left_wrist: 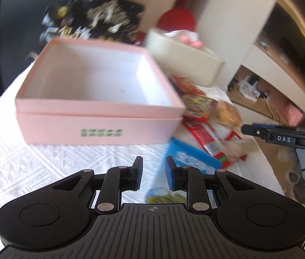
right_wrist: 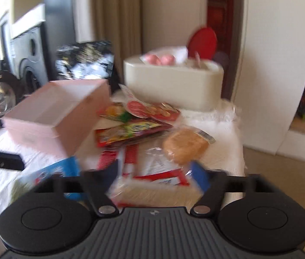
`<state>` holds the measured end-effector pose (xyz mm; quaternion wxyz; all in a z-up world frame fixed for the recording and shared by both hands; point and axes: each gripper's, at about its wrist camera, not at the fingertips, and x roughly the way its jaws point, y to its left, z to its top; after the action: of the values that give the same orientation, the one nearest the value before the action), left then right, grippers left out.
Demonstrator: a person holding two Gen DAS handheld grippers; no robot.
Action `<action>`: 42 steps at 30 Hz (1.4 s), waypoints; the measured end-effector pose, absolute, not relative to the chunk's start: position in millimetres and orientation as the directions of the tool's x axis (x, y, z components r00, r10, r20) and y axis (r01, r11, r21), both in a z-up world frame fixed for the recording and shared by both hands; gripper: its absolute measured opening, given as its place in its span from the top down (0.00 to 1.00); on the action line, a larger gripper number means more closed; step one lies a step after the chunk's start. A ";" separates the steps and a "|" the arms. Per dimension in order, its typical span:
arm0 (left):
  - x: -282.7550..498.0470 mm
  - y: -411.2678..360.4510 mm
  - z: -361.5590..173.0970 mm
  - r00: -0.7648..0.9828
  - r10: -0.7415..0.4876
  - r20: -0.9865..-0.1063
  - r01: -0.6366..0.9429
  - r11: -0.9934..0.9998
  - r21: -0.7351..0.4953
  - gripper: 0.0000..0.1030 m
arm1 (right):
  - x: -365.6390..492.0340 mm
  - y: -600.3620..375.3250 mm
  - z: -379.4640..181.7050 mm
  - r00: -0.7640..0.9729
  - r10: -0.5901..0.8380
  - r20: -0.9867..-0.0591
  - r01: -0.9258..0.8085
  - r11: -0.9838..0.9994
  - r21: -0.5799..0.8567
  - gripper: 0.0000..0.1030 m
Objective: Organize snacks
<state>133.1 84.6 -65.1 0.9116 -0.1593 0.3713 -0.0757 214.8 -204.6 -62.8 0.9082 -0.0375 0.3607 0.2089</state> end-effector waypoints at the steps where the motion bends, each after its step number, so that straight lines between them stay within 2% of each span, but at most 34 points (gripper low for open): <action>1: 134.8 86.6 -68.0 0.707 -0.263 -0.657 0.021 0.935 -0.353 0.75 | 224.3 -209.4 -67.5 0.637 0.349 -0.687 -0.391 0.915 0.102 0.57; 4: 135.8 88.3 -76.1 0.679 -0.294 -0.673 0.036 0.929 -0.369 0.75 | 231.7 -226.4 -83.4 0.599 0.322 -0.733 -0.336 0.932 0.134 0.57; 7: 130.2 86.7 -82.5 0.656 -0.345 -0.672 0.062 0.911 -0.407 0.74 | 209.5 -239.8 -92.4 0.527 0.391 -0.755 -0.325 0.913 0.246 0.57; 13: 120.7 70.8 -78.1 0.631 -0.383 -0.675 0.123 0.908 -0.400 0.74 | 148.2 -240.9 -83.9 0.449 0.545 -0.708 -0.401 0.831 0.385 0.56; 15: 115.5 63.9 -72.9 0.643 -0.361 -0.675 0.142 0.923 -0.358 0.74 | 133.2 -234.2 -77.6 0.455 0.563 -0.690 -0.465 0.811 0.355 0.48; 17: 108.8 59.5 -66.3 0.663 -0.328 -0.673 0.148 0.939 -0.312 0.74 | 121.3 -225.2 -74.3 0.478 0.553 -0.683 -0.541 0.797 0.267 0.38; 19: 102.2 59.5 -59.7 0.679 -0.305 -0.668 0.149 0.948 -0.282 0.74 | 112.3 -219.2 -74.3 0.475 0.542 -0.693 -0.588 0.782 0.208 0.36; 26: 94.2 48.2 -48.6 0.680 -0.298 -0.670 0.214 0.955 -0.207 0.74 | 78.5 -224.5 -69.9 0.407 0.612 -0.678 -0.716 0.674 0.179 0.32; 28: 95.3 39.1 -50.2 0.673 -0.302 -0.675 0.237 0.953 -0.189 0.74 | 71.1 -217.6 -75.7 0.386 0.602 -0.699 -0.737 0.657 0.159 0.32; 30: 95.6 31.3 -50.0 0.671 -0.303 -0.677 0.260 0.951 -0.168 0.74 | 69.4 -210.5 -84.0 0.385 0.561 -0.733 -0.726 0.675 0.135 0.40; 32: 93.8 25.3 -47.8 0.677 -0.301 -0.672 0.279 0.949 -0.143 0.74 | 69.2 -211.4 -86.1 0.399 0.555 -0.730 -0.719 0.683 0.127 0.42; 34: 92.2 20.4 -44.8 0.683 -0.297 -0.667 0.291 0.949 -0.125 0.74 | 73.9 -216.6 -83.5 0.407 0.562 -0.720 -0.697 0.701 0.153 0.47; 36: 92.2 13.0 -43.8 0.681 -0.299 -0.668 0.300 0.947 -0.119 0.74 | 83.2 -221.8 -80.7 0.455 0.544 -0.705 -0.648 0.745 0.157 0.58; 38: 93.8 0.1 -45.6 0.674 -0.298 -0.676 0.323 0.942 -0.093 0.74 | 99.6 -229.5 -78.6 0.512 0.526 -0.679 -0.568 0.800 0.191 0.59; 42: 90.4 -31.8 -56.1 0.663 -0.250 -0.706 0.394 0.918 0.044 0.73 | 122.8 -237.1 -84.6 0.576 0.473 -0.666 -0.443 0.866 0.232 0.57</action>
<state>90.4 -31.8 -56.1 0.9067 0.0970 0.3701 -0.1777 122.8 -237.1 -84.6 0.8875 0.0197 0.3811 0.2582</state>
